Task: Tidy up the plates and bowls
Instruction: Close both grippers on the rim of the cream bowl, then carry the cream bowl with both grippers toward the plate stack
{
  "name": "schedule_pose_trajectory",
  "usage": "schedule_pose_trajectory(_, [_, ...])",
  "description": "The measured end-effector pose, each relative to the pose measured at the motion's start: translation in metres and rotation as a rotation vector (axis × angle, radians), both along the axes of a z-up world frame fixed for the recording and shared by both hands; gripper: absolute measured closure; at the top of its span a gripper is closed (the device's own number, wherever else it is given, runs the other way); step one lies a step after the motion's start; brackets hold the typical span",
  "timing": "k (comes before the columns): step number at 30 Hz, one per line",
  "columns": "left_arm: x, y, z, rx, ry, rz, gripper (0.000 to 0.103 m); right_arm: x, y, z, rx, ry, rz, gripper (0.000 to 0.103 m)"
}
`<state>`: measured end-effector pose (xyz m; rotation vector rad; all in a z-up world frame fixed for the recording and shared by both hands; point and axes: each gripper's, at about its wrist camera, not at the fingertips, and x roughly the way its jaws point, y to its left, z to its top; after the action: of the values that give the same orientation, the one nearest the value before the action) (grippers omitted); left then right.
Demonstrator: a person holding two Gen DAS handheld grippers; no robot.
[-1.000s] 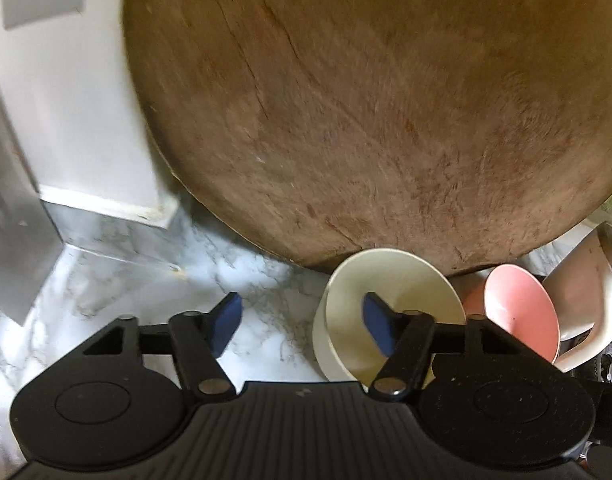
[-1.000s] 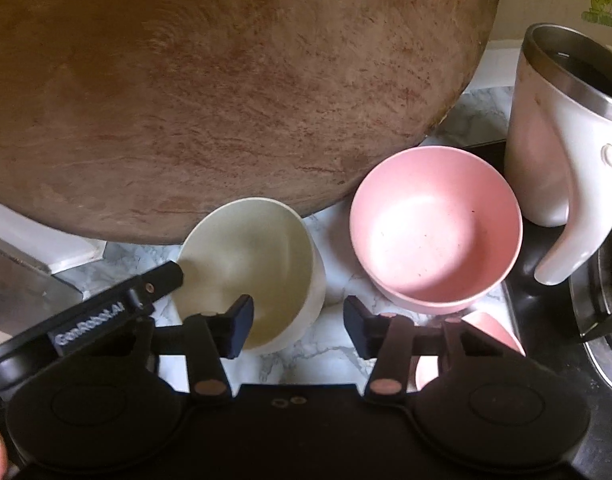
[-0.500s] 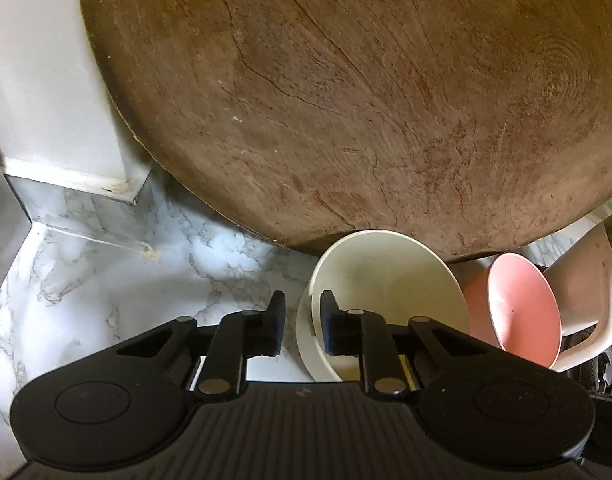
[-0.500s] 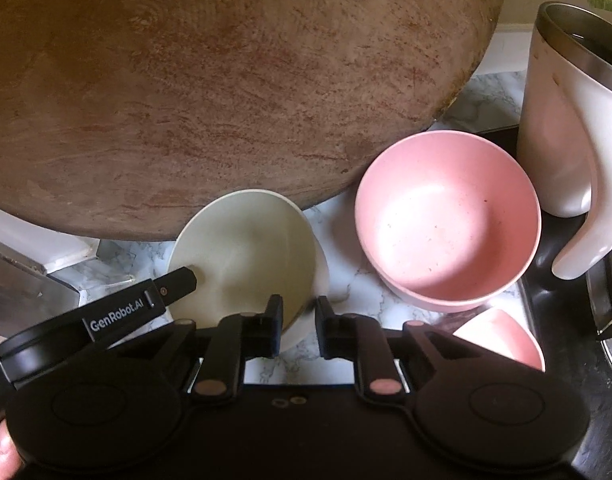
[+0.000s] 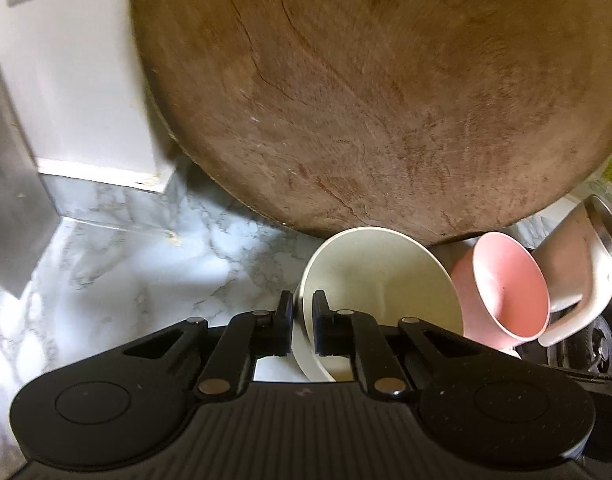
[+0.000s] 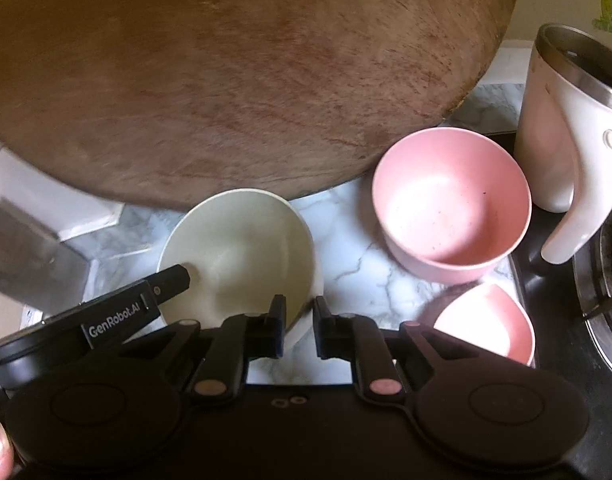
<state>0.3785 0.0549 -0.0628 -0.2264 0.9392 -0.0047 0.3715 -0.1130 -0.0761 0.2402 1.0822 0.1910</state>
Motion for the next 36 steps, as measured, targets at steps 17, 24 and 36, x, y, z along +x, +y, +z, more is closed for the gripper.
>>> schedule_pose_trajectory(17, [-0.091,0.034,0.042,0.034,-0.039,0.037,0.094,-0.077,0.034,0.046,-0.018,-0.056,0.119,0.089])
schedule_pose_trajectory(24, [-0.134,0.054,0.061,0.063,-0.072,0.066,0.094,-0.114,0.057,0.066,-0.006,-0.084,0.185,0.088])
schedule_pose_trajectory(36, [-0.202,0.09,0.062,0.097,-0.045,0.143,0.094,-0.165,0.104,0.064,-0.018,-0.058,0.304,0.088])
